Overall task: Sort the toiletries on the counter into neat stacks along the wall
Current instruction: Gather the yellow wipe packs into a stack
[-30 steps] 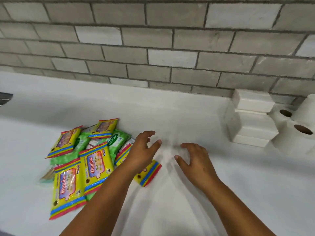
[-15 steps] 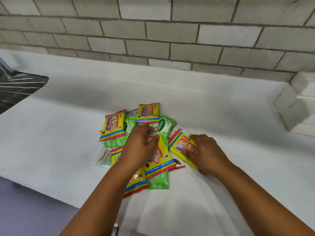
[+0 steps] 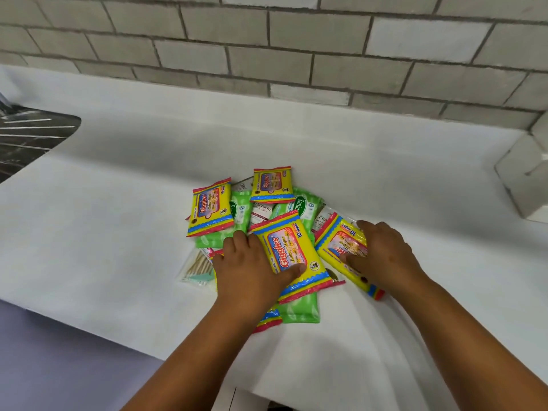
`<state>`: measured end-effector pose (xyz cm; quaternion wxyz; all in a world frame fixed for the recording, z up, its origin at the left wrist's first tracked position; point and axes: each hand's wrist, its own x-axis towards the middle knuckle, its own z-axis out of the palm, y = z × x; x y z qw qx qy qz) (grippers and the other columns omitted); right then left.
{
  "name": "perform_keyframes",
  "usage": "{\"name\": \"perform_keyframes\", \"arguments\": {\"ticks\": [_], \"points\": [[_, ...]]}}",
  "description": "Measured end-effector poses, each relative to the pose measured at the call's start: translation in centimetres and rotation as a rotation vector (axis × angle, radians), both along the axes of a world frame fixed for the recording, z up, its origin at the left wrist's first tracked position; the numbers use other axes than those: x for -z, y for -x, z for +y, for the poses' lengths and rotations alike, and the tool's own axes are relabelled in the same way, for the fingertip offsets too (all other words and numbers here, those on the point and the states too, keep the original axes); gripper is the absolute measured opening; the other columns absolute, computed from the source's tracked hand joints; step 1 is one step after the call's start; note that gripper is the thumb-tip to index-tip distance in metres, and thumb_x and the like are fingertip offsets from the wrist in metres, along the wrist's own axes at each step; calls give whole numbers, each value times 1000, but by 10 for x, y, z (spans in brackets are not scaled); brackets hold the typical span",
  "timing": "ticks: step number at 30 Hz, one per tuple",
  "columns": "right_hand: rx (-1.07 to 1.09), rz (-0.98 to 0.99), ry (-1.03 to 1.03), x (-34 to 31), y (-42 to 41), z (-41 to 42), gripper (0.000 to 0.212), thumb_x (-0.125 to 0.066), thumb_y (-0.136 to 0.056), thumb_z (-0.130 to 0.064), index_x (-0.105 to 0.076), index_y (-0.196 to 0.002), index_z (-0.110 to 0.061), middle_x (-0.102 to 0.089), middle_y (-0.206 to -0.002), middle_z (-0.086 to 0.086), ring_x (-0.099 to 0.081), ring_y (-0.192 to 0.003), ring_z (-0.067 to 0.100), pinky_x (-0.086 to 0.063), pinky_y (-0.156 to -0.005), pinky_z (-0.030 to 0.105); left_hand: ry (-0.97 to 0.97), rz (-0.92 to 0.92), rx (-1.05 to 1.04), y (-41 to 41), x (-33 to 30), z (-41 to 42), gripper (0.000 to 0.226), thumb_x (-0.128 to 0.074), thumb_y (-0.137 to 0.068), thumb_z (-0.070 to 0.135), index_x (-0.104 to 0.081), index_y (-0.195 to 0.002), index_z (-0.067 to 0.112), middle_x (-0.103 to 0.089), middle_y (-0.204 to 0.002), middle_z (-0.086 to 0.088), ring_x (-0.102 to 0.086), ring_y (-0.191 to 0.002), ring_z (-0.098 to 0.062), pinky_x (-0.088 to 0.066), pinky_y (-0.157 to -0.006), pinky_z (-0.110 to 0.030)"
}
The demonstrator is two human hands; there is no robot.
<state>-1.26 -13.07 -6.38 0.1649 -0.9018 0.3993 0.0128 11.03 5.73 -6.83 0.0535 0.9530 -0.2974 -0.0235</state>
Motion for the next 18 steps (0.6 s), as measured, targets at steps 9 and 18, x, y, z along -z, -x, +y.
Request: {"name": "perform_keyframes", "arguments": {"ticks": [9,18], "points": [[77,-148,-139,1,18,-10,52,-76,-77,-45,-48,-113,-21,-51,-102,0,-55,-86,19,-43,-71,30,222,138,-3,8,1,-18,72,-67,-69,70,-50,-116,18,-49,-121,-3,-45,-115,-23,-41,-92,-37],[357,-495,-640,4,55,-47,21,-70,-87,-19,-56,-104,-21,-69,-105,4,-70,-86,23,-57,-76,36,478,387,63,28,-8,-51,64,-75,-81,25,-39,-134,22,-62,-121,-2,-63,-103,-25,-51,-81,-34]]}}
